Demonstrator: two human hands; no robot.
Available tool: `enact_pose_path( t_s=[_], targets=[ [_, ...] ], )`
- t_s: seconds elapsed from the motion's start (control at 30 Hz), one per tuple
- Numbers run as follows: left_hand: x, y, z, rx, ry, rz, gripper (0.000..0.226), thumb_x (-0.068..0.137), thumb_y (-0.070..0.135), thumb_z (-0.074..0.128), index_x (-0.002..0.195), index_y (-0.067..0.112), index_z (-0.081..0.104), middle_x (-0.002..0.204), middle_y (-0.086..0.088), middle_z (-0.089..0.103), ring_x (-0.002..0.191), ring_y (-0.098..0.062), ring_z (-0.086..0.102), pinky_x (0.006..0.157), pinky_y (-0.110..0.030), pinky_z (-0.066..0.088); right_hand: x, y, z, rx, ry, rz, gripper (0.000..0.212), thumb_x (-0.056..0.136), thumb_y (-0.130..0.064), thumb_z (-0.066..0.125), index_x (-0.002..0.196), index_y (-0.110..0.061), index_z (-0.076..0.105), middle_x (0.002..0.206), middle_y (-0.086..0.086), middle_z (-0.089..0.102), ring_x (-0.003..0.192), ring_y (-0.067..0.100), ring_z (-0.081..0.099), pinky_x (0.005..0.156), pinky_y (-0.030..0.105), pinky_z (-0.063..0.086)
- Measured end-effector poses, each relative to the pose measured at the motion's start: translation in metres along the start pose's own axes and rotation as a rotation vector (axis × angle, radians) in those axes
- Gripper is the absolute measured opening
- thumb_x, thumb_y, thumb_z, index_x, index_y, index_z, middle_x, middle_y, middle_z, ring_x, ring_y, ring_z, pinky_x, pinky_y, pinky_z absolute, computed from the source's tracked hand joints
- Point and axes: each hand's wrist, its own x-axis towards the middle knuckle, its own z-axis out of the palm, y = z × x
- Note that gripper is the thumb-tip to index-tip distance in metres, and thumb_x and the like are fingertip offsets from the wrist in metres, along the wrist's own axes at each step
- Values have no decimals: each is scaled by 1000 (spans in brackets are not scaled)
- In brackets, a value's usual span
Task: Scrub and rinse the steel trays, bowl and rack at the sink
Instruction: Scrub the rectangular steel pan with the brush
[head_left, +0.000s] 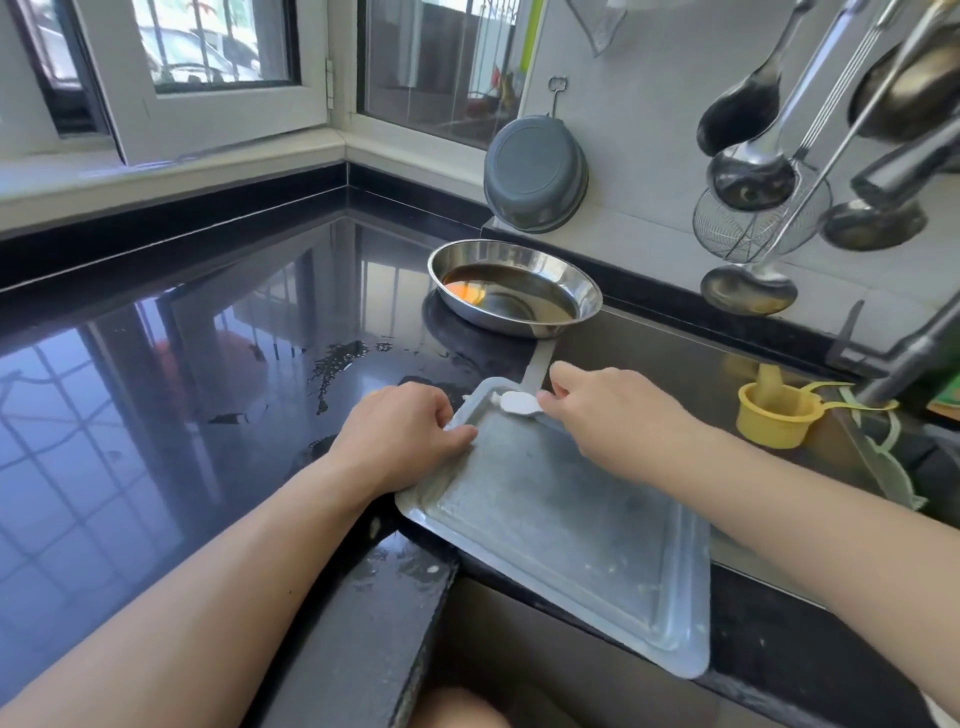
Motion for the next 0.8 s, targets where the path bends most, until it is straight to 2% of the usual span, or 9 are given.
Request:
enact_pose_path(
  t_s=[0.1,0.17,0.23,0.27,0.4,0.47,0.53,0.67,0.8],
  targets=[
    [1,1,2,-8,-3,18,34,88,48,66,71,20,57,65,5,55,71,-22,57,67,-36,48,-28,0,1,-33,-60,88,28,99,-10,44,124,-17,55,100,2,31,58,21,32,57,39,36],
    [1,1,3,-24,-13,48,20,89,45,67,90,25,70,66,9,57,75,-21,59,83,-39,52,-48,2,1,-49,-91,144,31,99,-10,45,126,-20,56,97,0,29,59,21,33,58,37,36],
    [1,2,2,-48,-34,85,25,92,41,66,113,29,74,67,9,59,75,-20,55,94,-41,49,-58,2,1,-36,-101,189,31,100,-10,46,126,-22,57,94,0,28,58,19,31,55,35,34],
    [2,1,2,-61,-43,103,27,94,39,65,117,29,74,68,8,60,75,-21,52,95,-40,48,-57,1,1,-25,-95,200,30,100,-10,47,125,-23,58,94,0,29,56,18,30,53,34,32],
    [0,1,-1,-87,-68,111,21,94,39,64,107,28,77,53,3,49,74,-26,58,73,-35,44,-20,-16,2,50,-12,203,26,96,-7,52,116,-18,63,93,1,33,56,18,33,46,33,24],
    [0,1,-1,-81,-61,101,15,94,38,62,93,27,72,56,2,47,73,-24,58,70,-37,44,2,-31,1,86,20,213,25,95,-5,52,115,-16,63,93,1,31,55,19,30,46,32,18],
    [1,-2,1,-72,-38,103,22,92,37,60,96,20,73,55,4,47,63,-18,49,69,-38,49,9,-39,2,103,22,223,26,95,-4,52,116,-15,62,93,2,29,54,19,28,46,32,17],
    [3,-1,6,-32,-12,122,25,93,37,57,105,25,75,53,4,45,61,-16,46,86,-39,51,-18,-19,14,194,-4,238,29,102,-14,43,126,-21,57,95,2,35,59,21,35,55,37,35],
    [0,4,9,-20,14,115,26,93,36,54,106,26,75,54,2,45,62,-18,48,82,-37,49,-36,5,1,288,-165,319,27,99,-19,48,114,-27,70,98,5,58,75,28,57,70,37,56]
  ],
)
